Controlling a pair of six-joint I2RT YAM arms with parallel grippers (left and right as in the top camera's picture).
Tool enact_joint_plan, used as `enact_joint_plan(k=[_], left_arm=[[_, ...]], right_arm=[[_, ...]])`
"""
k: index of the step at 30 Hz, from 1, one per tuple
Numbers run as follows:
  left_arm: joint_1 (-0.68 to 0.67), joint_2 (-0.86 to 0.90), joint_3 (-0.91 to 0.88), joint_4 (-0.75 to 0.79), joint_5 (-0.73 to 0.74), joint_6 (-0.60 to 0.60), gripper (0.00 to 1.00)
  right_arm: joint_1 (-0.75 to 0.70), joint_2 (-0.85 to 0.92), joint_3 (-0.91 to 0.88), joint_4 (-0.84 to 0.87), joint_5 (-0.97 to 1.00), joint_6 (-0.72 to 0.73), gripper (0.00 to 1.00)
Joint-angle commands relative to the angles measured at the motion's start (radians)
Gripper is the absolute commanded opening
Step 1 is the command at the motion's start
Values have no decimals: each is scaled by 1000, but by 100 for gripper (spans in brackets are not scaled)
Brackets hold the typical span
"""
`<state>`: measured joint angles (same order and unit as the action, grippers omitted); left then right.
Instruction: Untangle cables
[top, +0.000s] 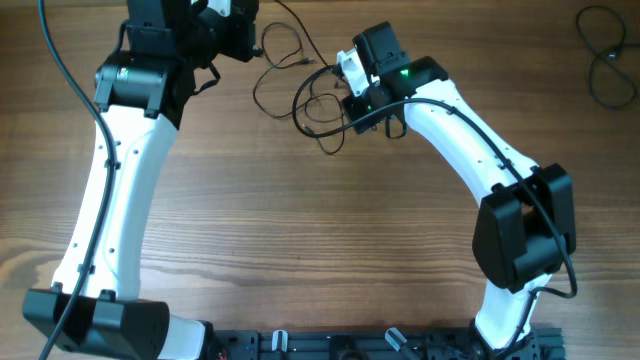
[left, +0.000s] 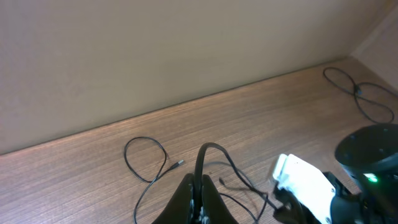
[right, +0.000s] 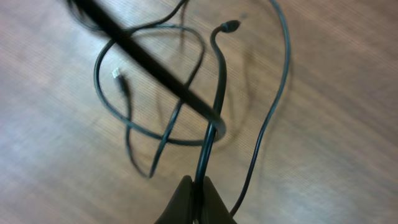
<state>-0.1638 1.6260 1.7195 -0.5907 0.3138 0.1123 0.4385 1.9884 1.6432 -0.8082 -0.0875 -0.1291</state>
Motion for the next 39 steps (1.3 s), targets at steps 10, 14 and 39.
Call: enact_joint_plan(k=[10, 14, 39], left_arm=[[-3, 133, 2, 7, 20, -16, 4], [-5, 207, 1, 2, 34, -16, 4], [37, 475, 1, -4, -19, -15, 4]], right_arm=[[5, -322, 2, 0, 3, 50, 4], [5, -423, 2, 24, 200, 77, 4], [-299, -552, 45, -90, 522, 252, 4]])
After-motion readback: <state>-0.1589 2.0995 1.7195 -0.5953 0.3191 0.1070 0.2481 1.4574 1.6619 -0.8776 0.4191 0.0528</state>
